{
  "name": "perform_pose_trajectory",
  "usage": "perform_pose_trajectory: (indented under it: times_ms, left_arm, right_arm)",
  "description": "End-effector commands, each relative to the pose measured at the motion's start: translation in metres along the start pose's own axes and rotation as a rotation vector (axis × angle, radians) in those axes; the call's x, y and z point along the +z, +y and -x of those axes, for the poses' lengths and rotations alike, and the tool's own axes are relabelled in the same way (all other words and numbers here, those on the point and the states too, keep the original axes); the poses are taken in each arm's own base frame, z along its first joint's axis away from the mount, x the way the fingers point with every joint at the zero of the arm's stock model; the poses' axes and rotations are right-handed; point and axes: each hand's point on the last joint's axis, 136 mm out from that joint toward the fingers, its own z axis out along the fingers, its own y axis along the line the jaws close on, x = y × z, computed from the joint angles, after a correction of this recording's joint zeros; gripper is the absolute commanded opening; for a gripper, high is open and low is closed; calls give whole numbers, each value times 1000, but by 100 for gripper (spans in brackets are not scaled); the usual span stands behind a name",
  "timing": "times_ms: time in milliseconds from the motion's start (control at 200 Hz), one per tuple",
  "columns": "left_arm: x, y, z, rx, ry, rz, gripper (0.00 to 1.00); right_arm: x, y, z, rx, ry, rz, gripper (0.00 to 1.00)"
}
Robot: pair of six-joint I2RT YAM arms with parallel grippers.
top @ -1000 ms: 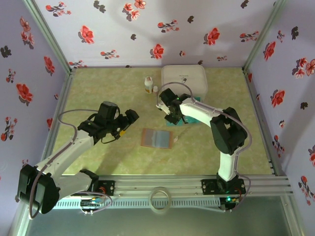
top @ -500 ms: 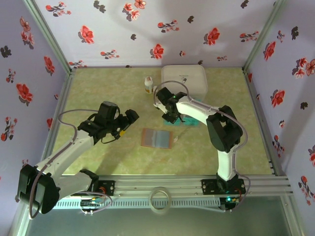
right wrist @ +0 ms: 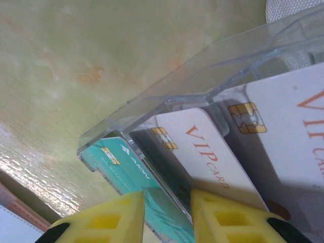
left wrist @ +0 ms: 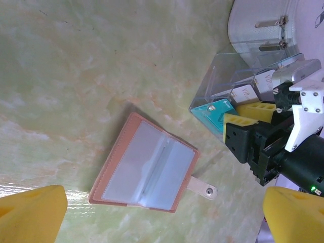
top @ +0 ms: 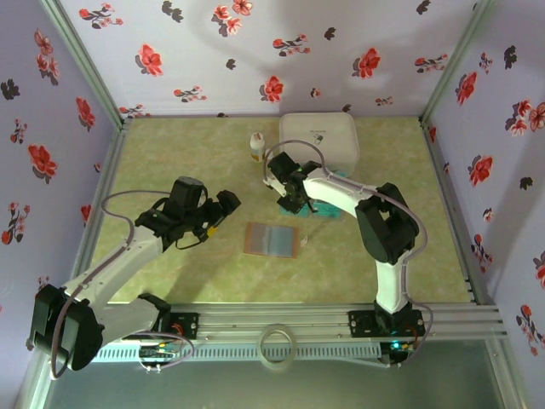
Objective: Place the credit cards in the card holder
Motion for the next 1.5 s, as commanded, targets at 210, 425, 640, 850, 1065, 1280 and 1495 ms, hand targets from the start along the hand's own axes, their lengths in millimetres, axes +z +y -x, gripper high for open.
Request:
perform_pose_trajectory:
  times_ms: [210,425,640,850,1065,1280,1495]
  left_arm:
    - [3,0,0,0,8,-8,100]
    - [4,2,-1,0,11,-4,100]
    - [5,2,-1,4,12,-2,100]
    - [7,2,-1,12,19,0,100]
    - [10,5,-3,34,30,13,100]
    - [16,13,-5,58,49,47,100]
    - [22,20,-6,124,71,87,100]
  right_arm:
    - [0,16,-24,-26,48,94,18]
    - [-6,17,-21,-32,34,119,8]
    - [-13,16,-19,-35,28,119,0]
    - [-31,8,-7,-42,-13,97,0]
    - [-51,4,2,-48,-51,93,0]
    - [-71,9,7,-41,-86,129,0]
    - [-93,17,9,-13,-130,172,0]
